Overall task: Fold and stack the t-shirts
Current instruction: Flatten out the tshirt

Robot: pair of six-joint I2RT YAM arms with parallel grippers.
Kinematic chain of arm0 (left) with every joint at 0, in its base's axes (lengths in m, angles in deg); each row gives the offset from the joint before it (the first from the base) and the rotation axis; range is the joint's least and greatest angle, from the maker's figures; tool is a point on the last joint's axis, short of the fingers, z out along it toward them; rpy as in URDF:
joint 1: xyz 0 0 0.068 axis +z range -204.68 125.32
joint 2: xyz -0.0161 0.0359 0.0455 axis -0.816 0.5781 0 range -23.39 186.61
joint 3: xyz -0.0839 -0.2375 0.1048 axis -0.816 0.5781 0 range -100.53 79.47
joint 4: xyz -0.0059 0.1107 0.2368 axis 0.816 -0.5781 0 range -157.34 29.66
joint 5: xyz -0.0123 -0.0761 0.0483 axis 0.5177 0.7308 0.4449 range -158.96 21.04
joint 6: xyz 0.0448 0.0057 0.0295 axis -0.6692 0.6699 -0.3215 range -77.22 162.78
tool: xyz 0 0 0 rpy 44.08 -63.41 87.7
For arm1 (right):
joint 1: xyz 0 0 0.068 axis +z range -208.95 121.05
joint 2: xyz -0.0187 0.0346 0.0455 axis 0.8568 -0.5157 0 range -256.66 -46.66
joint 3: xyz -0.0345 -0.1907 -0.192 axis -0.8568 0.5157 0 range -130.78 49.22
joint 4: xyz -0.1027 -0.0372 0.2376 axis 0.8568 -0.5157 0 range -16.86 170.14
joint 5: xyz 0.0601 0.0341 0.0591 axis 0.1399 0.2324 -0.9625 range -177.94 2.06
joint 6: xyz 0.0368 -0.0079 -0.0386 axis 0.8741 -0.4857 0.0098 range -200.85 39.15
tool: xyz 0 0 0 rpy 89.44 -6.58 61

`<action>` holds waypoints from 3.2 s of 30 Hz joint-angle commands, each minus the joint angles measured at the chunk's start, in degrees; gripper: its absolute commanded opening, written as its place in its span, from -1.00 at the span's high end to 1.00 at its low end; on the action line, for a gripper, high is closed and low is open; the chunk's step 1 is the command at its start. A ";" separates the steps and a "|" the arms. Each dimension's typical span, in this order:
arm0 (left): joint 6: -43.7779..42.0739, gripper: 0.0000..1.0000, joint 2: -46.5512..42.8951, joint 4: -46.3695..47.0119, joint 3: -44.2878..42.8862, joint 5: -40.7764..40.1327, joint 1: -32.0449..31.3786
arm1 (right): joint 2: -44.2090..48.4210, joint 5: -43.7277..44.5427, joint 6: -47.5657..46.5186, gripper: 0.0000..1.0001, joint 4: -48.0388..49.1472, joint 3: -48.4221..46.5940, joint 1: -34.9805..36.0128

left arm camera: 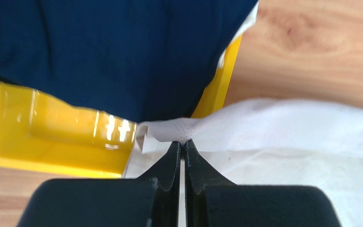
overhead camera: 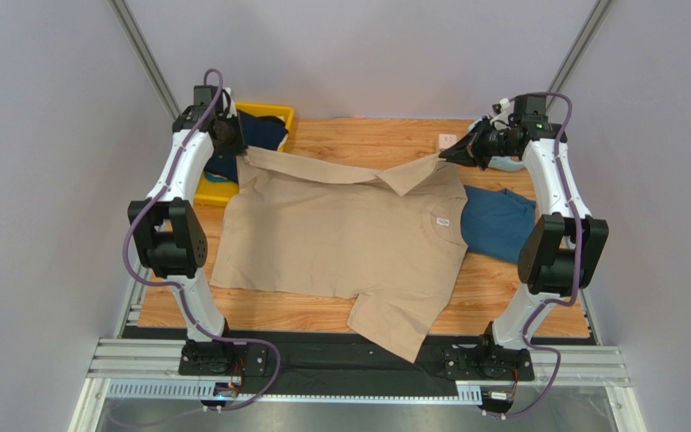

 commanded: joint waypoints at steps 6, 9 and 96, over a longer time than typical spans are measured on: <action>-1.82 1.00 -12.96 4.29 8.43 1.83 0.48 | 8.01 -0.94 -2.00 0.99 -1.82 4.19 -0.24; -1.21 1.00 -13.75 2.98 6.76 4.64 0.48 | 8.36 -2.96 -1.56 1.00 -1.81 5.86 -0.24; 8.19 1.00 -23.94 -11.09 8.51 -4.05 0.56 | 8.27 -0.41 3.27 0.99 -1.46 -5.99 3.98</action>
